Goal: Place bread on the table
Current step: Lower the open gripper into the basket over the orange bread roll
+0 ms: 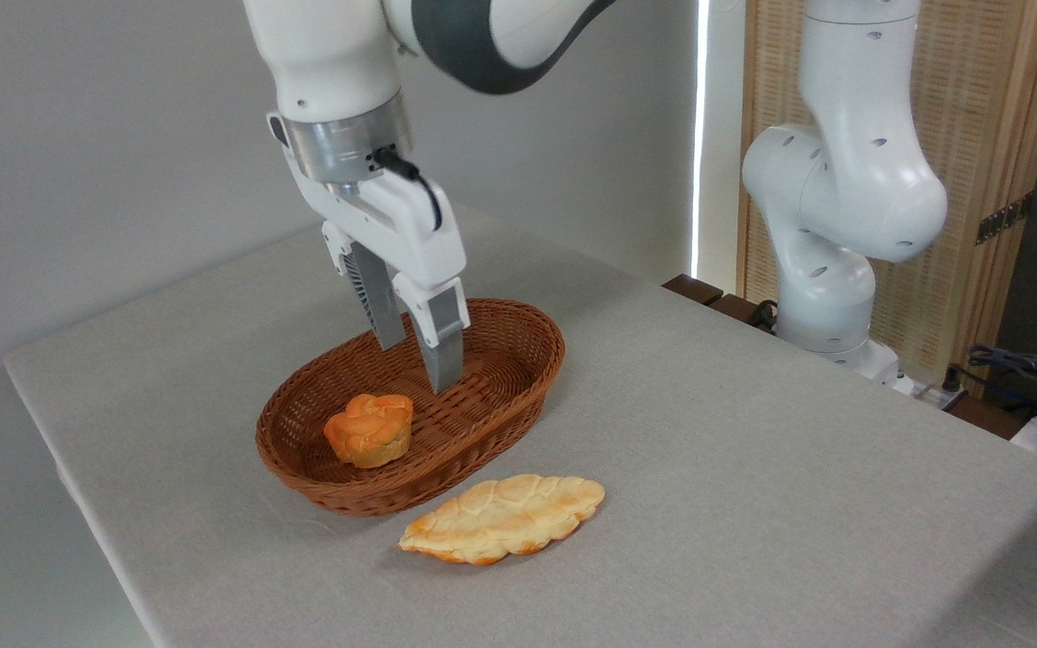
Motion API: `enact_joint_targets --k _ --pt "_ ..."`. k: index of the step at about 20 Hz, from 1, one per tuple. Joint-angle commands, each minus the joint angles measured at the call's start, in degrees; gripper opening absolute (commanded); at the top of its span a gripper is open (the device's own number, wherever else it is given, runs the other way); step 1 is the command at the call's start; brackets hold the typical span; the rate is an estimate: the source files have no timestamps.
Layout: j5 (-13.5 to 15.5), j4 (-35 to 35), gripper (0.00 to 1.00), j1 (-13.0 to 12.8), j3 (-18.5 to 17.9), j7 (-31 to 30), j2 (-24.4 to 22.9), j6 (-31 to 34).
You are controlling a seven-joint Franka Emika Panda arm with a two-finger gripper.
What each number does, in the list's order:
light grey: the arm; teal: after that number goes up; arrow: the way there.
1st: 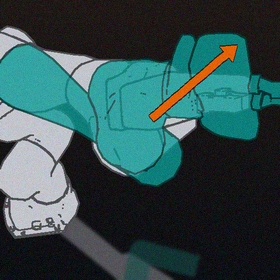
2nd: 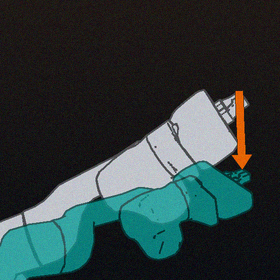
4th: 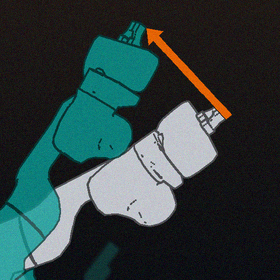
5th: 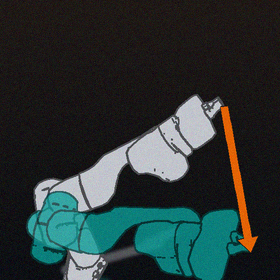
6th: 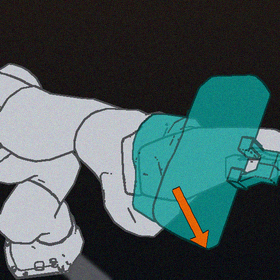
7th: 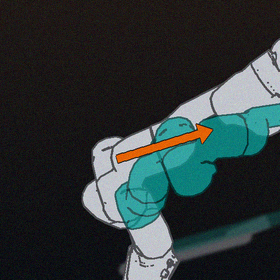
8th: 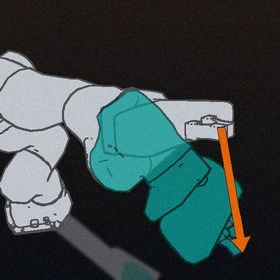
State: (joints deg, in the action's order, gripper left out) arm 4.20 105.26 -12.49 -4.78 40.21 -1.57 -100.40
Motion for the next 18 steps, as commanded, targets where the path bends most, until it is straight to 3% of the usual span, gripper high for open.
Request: enact_joint_targets --k 1,9,18 --pt "0.7 4.6 1.00 -3.2 -0.4 0.2 -0.5 -6.2" --pt "0.6 7.3 1.00 -6.1 -0.4 0.1 1.7 -11.9" --pt "0.0 7.2 1.00 -7.4 0.5 0.1 6.7 -16.8"
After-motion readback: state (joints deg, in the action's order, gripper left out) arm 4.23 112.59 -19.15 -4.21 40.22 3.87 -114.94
